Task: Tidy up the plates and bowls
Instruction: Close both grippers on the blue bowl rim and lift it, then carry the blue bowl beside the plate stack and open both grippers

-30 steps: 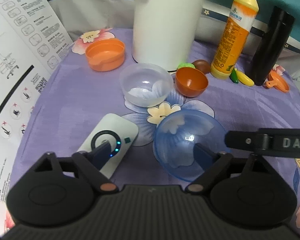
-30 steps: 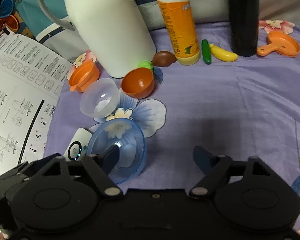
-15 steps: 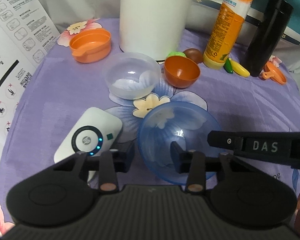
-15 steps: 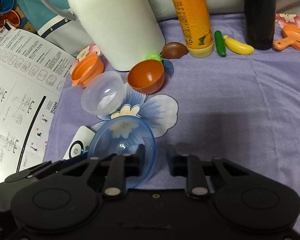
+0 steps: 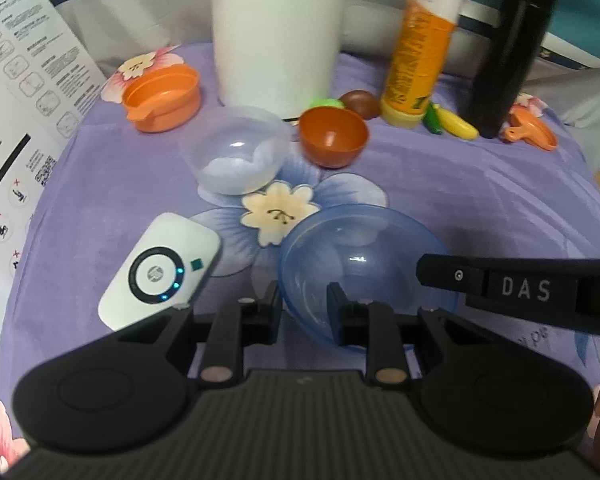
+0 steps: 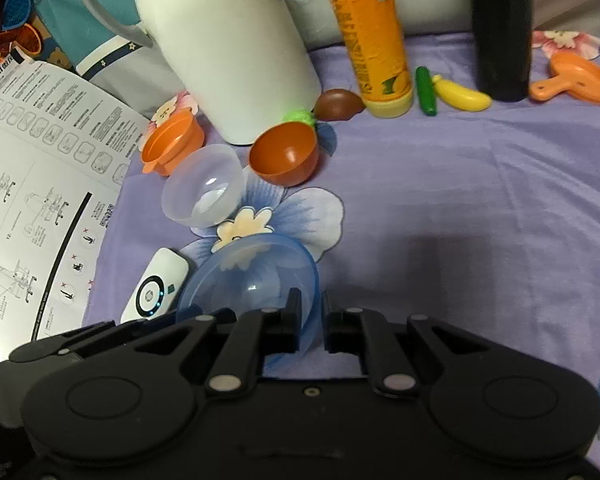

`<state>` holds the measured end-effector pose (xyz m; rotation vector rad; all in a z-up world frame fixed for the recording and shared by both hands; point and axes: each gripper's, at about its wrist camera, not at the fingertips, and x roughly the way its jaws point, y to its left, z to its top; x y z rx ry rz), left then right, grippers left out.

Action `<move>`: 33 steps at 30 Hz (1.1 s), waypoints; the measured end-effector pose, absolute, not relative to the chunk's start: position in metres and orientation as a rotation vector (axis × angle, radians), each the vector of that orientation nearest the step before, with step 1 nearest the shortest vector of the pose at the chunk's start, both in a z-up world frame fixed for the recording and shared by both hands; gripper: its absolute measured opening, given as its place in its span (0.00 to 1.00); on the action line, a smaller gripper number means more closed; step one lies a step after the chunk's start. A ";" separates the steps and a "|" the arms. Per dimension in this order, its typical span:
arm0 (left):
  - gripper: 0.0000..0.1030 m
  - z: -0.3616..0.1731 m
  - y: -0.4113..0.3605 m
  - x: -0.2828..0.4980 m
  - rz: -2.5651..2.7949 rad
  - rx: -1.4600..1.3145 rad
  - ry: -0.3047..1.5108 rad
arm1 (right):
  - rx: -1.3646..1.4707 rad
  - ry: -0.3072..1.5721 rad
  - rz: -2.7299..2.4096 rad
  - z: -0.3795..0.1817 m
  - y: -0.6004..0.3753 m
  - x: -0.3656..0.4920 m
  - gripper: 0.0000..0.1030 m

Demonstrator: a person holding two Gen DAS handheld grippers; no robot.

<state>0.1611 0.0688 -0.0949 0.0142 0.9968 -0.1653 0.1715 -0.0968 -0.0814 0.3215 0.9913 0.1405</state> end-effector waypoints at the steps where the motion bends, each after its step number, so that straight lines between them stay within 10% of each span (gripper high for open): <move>1: 0.23 -0.092 0.067 0.158 -0.171 0.018 0.992 | 0.320 0.988 0.138 -0.079 -0.098 0.169 0.10; 33: 0.23 -0.054 0.020 0.024 -0.385 0.120 0.975 | 0.299 0.945 0.102 -0.041 -0.149 0.008 0.10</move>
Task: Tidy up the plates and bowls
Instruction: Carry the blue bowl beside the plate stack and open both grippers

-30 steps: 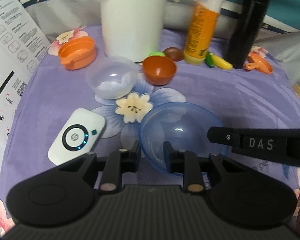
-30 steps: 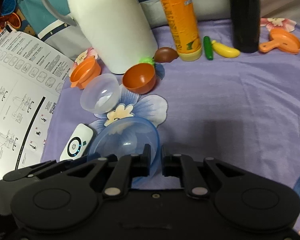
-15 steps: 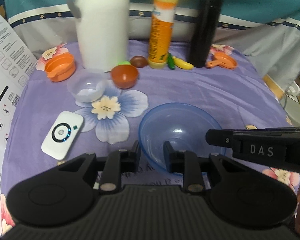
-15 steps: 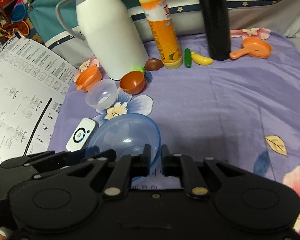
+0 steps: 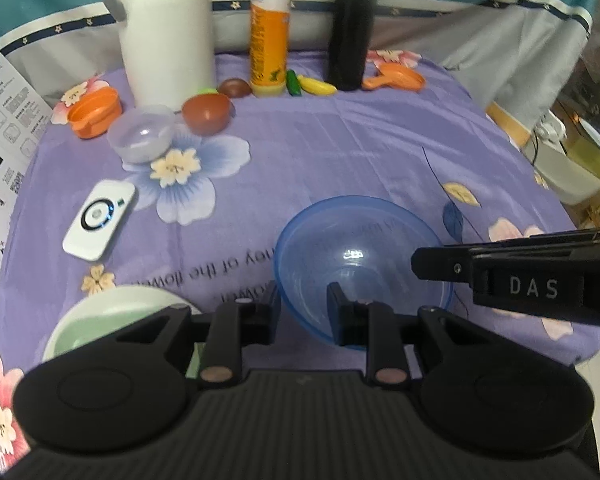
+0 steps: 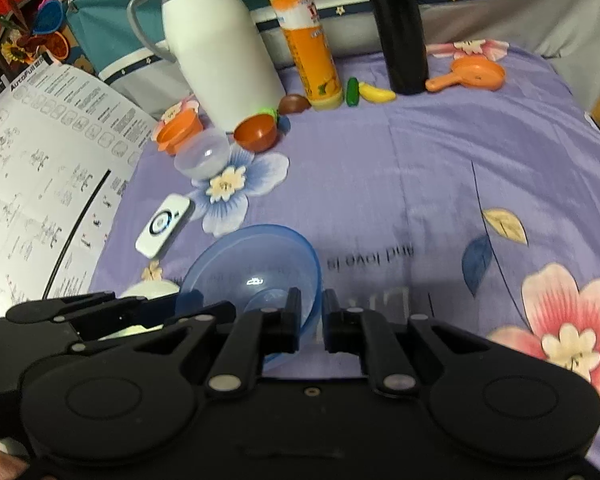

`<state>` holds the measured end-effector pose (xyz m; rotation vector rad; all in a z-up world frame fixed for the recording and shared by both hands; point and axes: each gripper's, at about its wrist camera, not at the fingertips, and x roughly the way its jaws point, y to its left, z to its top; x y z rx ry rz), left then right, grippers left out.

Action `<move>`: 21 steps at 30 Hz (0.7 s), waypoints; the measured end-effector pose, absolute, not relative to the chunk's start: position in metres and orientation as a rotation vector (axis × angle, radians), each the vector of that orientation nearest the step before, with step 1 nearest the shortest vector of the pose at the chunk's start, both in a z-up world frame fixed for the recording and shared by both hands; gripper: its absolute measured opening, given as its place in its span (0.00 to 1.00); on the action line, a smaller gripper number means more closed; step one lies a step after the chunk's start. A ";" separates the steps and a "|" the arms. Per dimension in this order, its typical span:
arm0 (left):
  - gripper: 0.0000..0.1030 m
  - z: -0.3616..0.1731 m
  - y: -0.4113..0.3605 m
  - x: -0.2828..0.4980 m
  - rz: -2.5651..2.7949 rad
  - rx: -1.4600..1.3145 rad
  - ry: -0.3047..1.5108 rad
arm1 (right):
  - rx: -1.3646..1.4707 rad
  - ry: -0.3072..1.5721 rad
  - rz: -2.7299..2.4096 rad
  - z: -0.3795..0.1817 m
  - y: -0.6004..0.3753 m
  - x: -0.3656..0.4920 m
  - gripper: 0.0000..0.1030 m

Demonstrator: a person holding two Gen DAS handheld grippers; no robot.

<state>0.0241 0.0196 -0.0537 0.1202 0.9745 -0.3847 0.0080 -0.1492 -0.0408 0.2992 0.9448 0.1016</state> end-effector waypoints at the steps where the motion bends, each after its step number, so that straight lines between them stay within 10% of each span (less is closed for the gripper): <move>1: 0.23 -0.056 0.019 0.021 -0.388 0.124 0.980 | 0.300 0.951 0.101 -0.042 -0.150 0.004 0.10; 21: 0.23 -0.090 0.012 0.010 -0.396 0.160 1.043 | 0.261 1.015 0.084 -0.068 -0.147 -0.015 0.10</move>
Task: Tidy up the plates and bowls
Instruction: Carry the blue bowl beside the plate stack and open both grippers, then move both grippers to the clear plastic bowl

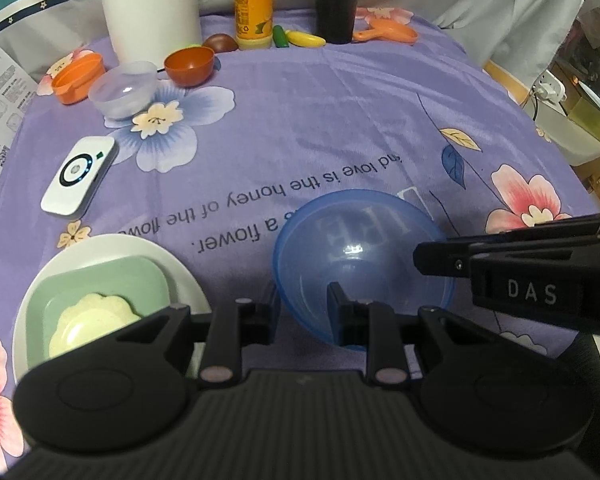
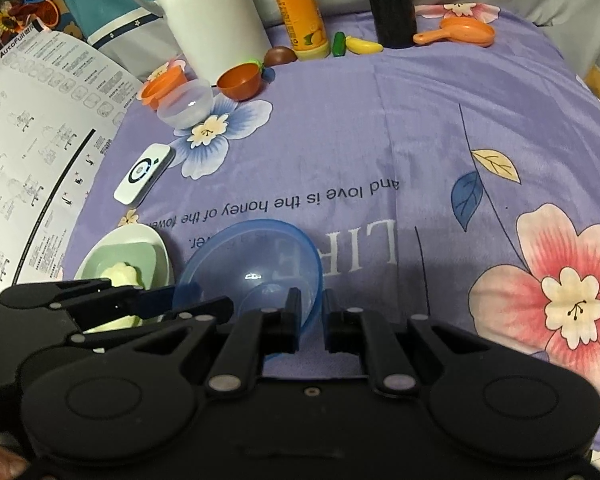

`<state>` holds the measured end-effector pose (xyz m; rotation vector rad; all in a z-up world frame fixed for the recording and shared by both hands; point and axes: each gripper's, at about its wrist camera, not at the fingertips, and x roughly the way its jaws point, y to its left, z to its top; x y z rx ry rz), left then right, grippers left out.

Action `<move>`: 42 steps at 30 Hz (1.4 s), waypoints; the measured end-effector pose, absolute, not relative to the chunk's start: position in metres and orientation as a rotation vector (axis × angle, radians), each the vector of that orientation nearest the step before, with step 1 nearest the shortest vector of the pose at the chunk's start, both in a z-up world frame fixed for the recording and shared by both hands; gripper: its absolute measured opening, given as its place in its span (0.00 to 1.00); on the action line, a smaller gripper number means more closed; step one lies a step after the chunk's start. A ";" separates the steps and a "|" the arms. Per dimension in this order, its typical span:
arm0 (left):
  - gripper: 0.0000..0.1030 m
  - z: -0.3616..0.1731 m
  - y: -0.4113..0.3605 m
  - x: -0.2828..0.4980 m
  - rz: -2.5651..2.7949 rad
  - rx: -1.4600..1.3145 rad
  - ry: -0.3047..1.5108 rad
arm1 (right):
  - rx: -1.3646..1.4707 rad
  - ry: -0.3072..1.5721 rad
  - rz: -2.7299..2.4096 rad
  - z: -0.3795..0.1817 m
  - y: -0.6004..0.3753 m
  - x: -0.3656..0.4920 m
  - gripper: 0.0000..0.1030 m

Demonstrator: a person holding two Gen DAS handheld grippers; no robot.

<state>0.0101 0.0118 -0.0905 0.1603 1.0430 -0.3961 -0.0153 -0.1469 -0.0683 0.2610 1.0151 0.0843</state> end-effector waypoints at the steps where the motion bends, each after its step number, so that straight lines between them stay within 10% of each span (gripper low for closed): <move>1: 0.23 -0.091 0.011 0.010 -0.397 0.161 1.045 | 0.261 1.016 0.084 -0.069 -0.147 -0.014 0.10; 17: 0.33 -0.100 0.007 0.012 -0.401 0.174 1.067 | 0.280 1.056 0.086 -0.079 -0.147 -0.010 0.15; 24: 0.99 -0.086 0.011 0.006 -0.347 0.207 0.973 | 0.254 1.000 0.049 -0.069 -0.149 -0.015 0.80; 42: 1.00 -0.059 0.049 0.005 -0.297 0.060 0.859 | 0.177 0.938 -0.018 -0.033 -0.137 -0.006 1.00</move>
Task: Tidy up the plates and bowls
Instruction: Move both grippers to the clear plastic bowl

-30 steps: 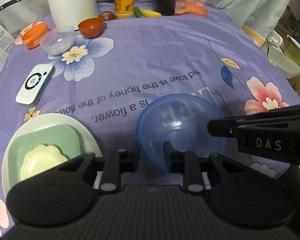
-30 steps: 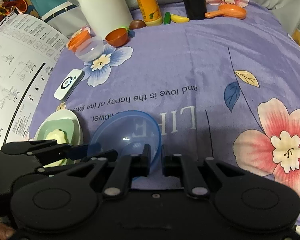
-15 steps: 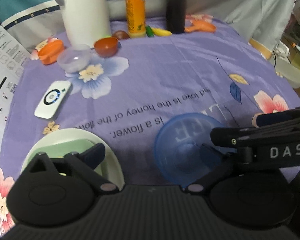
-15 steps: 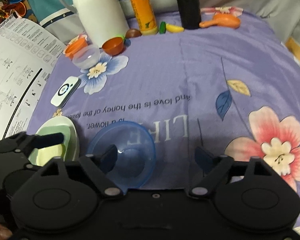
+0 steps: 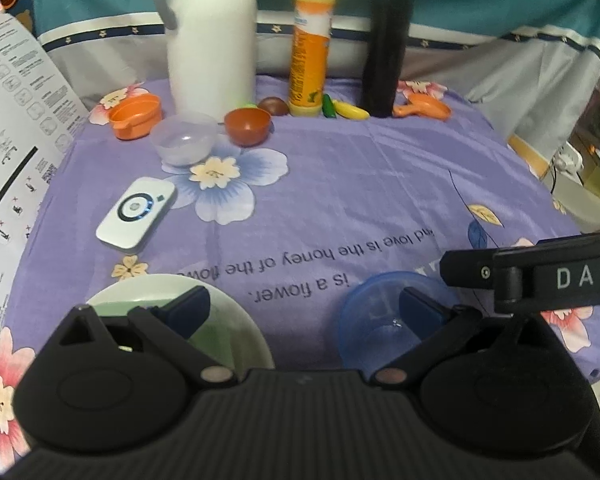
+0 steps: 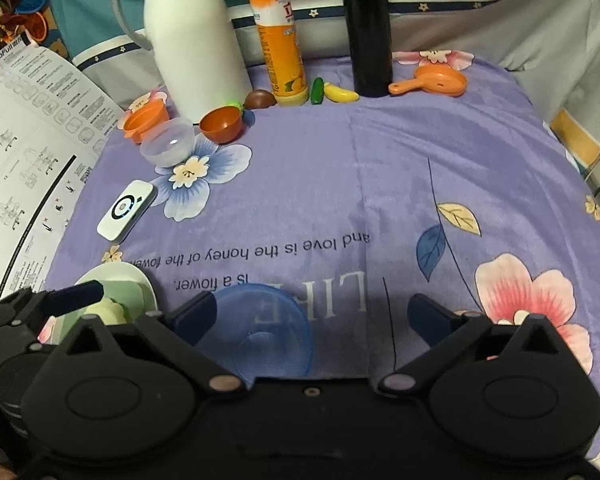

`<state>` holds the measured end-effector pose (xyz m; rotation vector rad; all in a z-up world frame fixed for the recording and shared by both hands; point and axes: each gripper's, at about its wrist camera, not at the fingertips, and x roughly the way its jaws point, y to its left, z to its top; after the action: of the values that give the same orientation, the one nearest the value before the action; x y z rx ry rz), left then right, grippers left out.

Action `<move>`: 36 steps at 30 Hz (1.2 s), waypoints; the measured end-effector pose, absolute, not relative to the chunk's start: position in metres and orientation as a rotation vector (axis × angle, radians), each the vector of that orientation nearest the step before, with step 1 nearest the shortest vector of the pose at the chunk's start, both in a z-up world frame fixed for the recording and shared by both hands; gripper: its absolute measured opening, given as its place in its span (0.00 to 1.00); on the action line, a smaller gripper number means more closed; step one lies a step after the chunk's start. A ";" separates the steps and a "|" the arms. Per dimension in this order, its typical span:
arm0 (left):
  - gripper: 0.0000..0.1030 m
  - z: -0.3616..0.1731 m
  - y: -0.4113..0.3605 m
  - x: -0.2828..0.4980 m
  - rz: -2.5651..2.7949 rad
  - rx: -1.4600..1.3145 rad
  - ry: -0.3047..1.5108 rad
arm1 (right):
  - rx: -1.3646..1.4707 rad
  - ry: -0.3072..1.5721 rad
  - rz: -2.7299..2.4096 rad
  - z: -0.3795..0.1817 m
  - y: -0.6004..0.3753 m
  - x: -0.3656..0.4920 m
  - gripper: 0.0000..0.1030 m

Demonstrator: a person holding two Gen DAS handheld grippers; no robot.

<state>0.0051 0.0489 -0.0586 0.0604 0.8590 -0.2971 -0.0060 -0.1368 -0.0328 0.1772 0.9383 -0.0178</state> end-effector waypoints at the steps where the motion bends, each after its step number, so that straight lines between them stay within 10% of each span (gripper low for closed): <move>1: 1.00 -0.058 0.052 0.006 -0.295 0.057 0.855 | 0.171 0.937 -0.017 -0.032 -0.134 -0.004 1.00; 36: 1.00 -0.074 0.186 0.186 -0.073 -0.056 0.856 | 0.358 0.983 0.059 -0.051 -0.061 0.169 1.00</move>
<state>0.1856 0.1855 -0.0743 -0.0558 0.8562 -0.0725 0.1688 -0.0615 -0.0512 0.3578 0.9826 0.0593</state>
